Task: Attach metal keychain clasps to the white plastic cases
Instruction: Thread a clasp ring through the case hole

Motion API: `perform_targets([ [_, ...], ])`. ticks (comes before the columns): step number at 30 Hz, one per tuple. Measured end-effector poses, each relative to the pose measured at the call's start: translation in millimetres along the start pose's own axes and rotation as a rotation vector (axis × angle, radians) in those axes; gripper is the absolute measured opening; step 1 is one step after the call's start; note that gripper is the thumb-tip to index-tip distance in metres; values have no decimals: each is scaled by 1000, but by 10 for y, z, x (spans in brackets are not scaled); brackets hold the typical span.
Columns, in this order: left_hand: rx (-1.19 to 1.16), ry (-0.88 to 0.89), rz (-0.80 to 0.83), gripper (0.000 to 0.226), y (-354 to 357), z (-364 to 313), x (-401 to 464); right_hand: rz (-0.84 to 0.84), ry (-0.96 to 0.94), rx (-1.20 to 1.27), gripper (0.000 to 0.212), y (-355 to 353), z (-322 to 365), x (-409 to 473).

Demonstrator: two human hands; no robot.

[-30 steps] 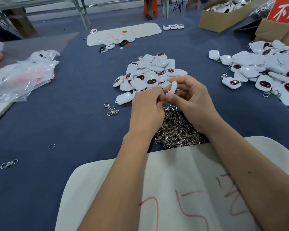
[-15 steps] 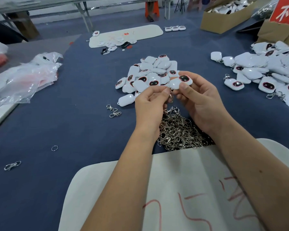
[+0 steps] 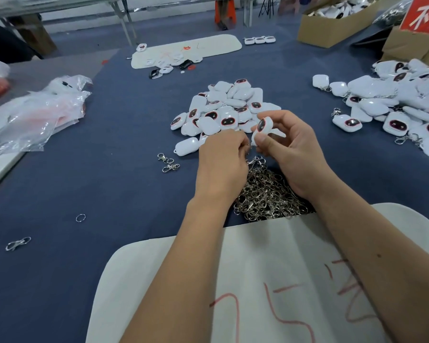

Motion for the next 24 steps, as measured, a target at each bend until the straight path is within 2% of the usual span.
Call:
perform_targets([
  [5, -104, 2, -21, 15, -24, -8, 16, 42, 51, 225, 36, -13, -17, -3],
  [8, -198, -80, -74, 17, -15, 49, -9, 28, 44, 261, 38, -11, -13, 1],
  [14, -852, -501, -250, 8, 121, 335, -101, -19, 61, 398, 30, -44, -33, 25],
  [16, -967, -573, -293, 10, 156, 380, -149, -17, 66, 399, 31, -33, -32, 18],
  [20, -976, -561, -334, 14, 108, 367, -152, -24, 78, 388, 31, -10, -12, 8],
  [24, -896, -470, -371, 16, -18, 342, -132, -16, 74, 351, 35, 34, 4, -17],
])
Point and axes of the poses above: each hand's wrist, its own x-axis towards the middle knuckle, its own y-axis out of the palm, z = x × y, the point moved 10 cm from there along x, towards the middle knuckle, and after that the axes turned 1 degree about -x, right-handed, at the moved point
